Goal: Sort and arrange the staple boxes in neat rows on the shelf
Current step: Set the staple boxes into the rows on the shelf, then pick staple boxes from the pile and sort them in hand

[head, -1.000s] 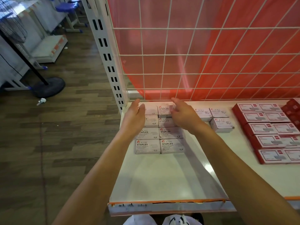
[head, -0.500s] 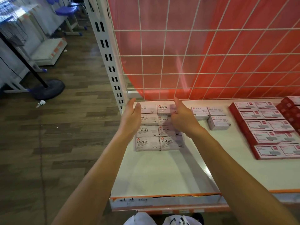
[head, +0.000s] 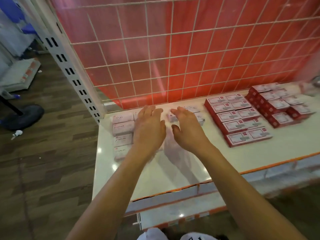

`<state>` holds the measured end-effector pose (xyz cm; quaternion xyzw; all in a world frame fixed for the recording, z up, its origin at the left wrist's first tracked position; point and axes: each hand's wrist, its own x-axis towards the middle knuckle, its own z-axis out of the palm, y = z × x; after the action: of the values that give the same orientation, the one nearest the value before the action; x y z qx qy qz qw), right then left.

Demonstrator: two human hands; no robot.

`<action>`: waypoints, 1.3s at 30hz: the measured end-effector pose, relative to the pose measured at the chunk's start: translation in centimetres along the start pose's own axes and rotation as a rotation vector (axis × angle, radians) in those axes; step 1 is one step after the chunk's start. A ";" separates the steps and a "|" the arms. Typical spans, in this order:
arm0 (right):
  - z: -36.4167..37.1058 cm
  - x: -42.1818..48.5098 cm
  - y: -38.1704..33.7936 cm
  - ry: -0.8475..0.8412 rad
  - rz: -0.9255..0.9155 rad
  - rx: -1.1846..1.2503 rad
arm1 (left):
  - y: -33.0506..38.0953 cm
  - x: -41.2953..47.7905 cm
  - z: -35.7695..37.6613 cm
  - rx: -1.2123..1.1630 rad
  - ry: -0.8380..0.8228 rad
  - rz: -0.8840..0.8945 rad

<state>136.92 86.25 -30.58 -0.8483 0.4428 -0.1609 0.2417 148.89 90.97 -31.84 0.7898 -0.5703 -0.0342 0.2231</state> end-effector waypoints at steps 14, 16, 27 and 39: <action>-13.6 -7.6 18.8 0.113 0.044 -0.194 | 22.9 0.2 9.5 0.125 -0.133 0.204; -15.3 -8.5 21.5 0.120 0.055 -0.214 | 26.3 0.2 10.8 0.139 -0.140 0.226; -22.0 -10.3 33.3 0.199 0.215 -0.194 | 38.8 2.8 16.9 0.134 -0.179 0.416; -27.1 -7.9 44.9 0.368 0.392 -0.167 | 49.7 9.4 22.8 0.051 -0.332 0.489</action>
<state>89.05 63.49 -33.34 -0.7199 0.6467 -0.2251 0.1132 101.09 62.74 -30.96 0.6178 -0.7732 -0.0937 0.1082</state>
